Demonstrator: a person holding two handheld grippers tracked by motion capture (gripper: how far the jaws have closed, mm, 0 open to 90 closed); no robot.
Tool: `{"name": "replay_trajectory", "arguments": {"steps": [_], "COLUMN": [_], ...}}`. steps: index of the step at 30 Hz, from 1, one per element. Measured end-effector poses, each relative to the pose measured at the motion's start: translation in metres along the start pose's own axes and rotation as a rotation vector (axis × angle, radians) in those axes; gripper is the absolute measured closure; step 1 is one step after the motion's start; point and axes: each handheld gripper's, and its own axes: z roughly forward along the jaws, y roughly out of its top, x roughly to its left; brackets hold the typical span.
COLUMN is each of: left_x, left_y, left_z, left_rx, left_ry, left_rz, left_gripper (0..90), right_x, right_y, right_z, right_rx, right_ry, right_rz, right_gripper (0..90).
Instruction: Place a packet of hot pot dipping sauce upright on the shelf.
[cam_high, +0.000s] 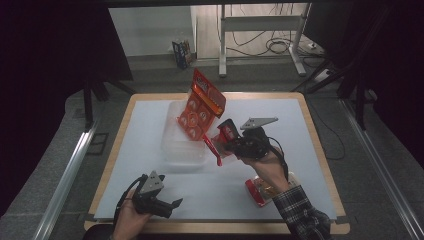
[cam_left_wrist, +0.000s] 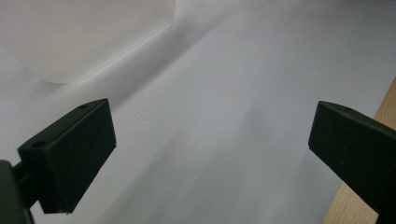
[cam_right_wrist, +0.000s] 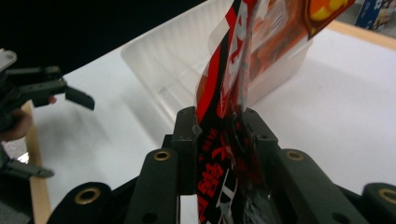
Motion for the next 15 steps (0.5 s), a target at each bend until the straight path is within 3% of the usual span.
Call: {"name": "replay_trajectory", "arguments": {"steps": [7, 15], "left_x": [-0.003, -0.002], "left_y": [0.000, 0.000], "left_z": [0.002, 0.002], "left_rx": [0.009, 0.001], "left_ry": [-0.009, -0.007], "left_rz": [0.029, 0.026], "left_gripper": [0.7, 0.6], "right_x": [-0.004, -0.008], "right_y": [0.010, 0.020], "right_z": [0.011, 0.025], "right_rx": [-0.025, -0.058], "right_ry": [-0.007, -0.011], "right_rz": [-0.013, -0.028], "right_gripper": [70.0, 70.0]}}
